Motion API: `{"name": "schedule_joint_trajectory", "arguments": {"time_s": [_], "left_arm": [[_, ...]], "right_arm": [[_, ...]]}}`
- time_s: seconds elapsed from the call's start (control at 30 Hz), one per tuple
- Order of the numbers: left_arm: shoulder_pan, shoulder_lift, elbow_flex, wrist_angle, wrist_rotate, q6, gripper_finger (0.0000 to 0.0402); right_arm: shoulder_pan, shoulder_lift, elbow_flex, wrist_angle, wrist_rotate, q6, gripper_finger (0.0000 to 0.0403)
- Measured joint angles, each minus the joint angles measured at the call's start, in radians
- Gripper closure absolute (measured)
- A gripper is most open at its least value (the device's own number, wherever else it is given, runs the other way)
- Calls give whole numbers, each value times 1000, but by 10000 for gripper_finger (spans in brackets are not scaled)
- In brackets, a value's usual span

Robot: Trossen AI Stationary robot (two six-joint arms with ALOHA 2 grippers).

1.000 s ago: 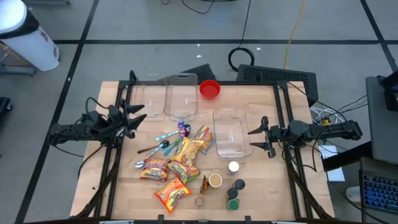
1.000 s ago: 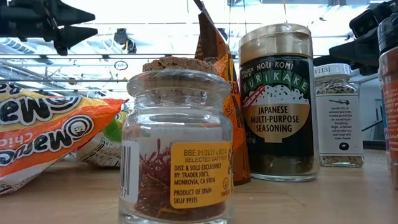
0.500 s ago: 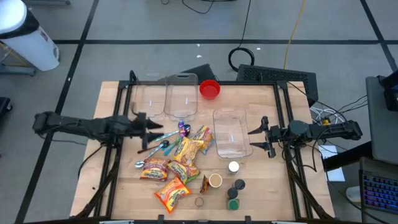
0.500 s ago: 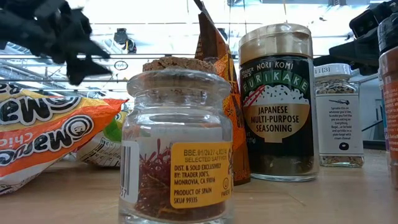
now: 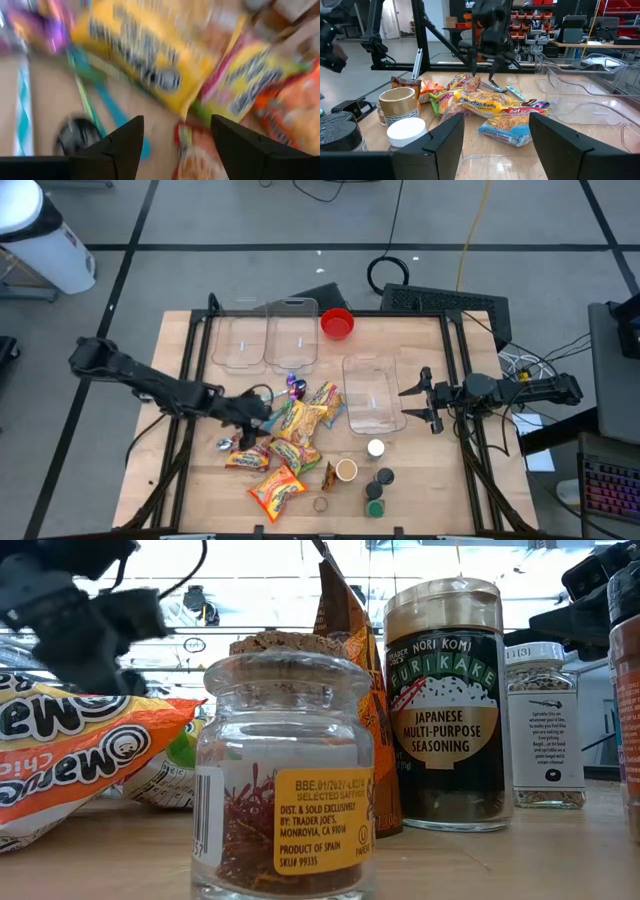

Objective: Pick & Place Food Item
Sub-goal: Put the bottom blue patterned spoon into the top left transparent bin

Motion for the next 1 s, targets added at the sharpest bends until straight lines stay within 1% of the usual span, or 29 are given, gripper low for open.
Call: {"name": "schedule_joint_trajectory", "arguments": {"time_s": [0.2,0.33,0.47,0.57,0.63,0.73,0.8,1.0], "left_arm": [[-26,50,0,-109,-1,-201,162],[-26,48,0,-137,-3,-264,163],[-26,20,0,-142,11,-266,163],[-26,-6,0,-181,4,-268,163],[-25,-12,0,-224,-27,-284,163],[-24,-12,0,-302,-104,-338,163],[-23,2,0,-318,-138,-364,163],[-24,88,1,-291,-145,-339,163]], "right_arm": [[0,0,0,0,0,0,187],[0,0,0,0,0,0,185],[0,0,0,0,0,0,184],[0,0,0,0,0,0,187],[0,0,0,0,0,0,187],[0,0,0,0,0,0,186],[0,0,0,0,0,0,184],[0,0,0,0,0,0,186]]}}
